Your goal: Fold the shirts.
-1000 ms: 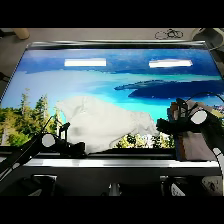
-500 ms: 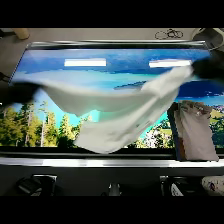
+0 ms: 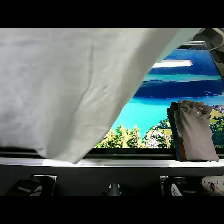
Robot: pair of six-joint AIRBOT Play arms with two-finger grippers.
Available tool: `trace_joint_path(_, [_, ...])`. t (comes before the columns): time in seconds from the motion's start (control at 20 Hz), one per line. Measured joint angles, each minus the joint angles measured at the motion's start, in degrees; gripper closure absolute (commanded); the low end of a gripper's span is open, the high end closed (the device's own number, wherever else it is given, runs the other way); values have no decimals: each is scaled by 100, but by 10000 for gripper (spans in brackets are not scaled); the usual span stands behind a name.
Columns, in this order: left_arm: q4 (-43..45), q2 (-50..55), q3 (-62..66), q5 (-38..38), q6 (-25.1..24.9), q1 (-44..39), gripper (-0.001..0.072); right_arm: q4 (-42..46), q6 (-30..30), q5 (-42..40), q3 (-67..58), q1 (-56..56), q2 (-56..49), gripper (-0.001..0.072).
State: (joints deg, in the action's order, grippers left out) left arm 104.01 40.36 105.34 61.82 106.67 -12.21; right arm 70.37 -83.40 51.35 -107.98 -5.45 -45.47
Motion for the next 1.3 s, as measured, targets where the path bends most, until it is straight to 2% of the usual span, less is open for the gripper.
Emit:
trace_joint_path(0.25, [348,557,-1209,358,-46,487,683,-11,-22,509,-79,2,-1150,692])
trace_joint_path(0.5, [372,1615,-2592,446,-61,863,682,-428,-57,1161,-90,13,-3182,691])
trace_joint_path(0.65, [205,2540,-2983,529,-61,938,682,-824,-317,1401,-94,118,-4516,691])
trace_joint_path(0.7, [101,2846,-3040,535,-63,949,682,-949,-409,1469,-90,173,-4900,681])
trace_joint_path(0.75, [-92,3171,-3093,555,-61,957,681,-1067,-522,1526,-90,238,-5254,558])
trace_joint_path(0.8, [-319,3440,-3126,570,-61,964,632,-1193,-647,1545,-94,302,-5541,351])
trace_joint_path(0.85, [-597,3687,-3147,595,-63,975,376,-1327,-761,1602,-94,337,-5753,197])
trace_joint_path(0.9, [-927,3912,-3165,640,-133,981,4,-1425,-839,1652,-94,374,-5904,174])
trace_joint_path(0.95, [-1215,4070,-3178,752,-258,981,-13,-1567,-901,1744,-94,398,-5984,155])
trace_joint_path(1.0, [-1467,4166,-3182,887,-400,990,-13,-1670,-885,1886,-98,378,-5991,123])
trace_joint_path(1.05, [-1631,4232,-3195,1080,-579,1038,-9,-1663,-815,2070,-101,315,-5956,123])
trace_joint_path(1.15, [-1749,4179,-3311,1504,-861,1226,226,-1379,-695,2702,-70,131,-5827,173])
trace_joint_path(1.2, [-1840,4061,-3445,1611,-966,1338,284,-1217,-651,3029,24,48,-5744,186])
trace_joint_path(1.3, [-1985,3657,-3969,1744,-1123,1635,292,-905,-601,3475,555,-129,-5469,206])
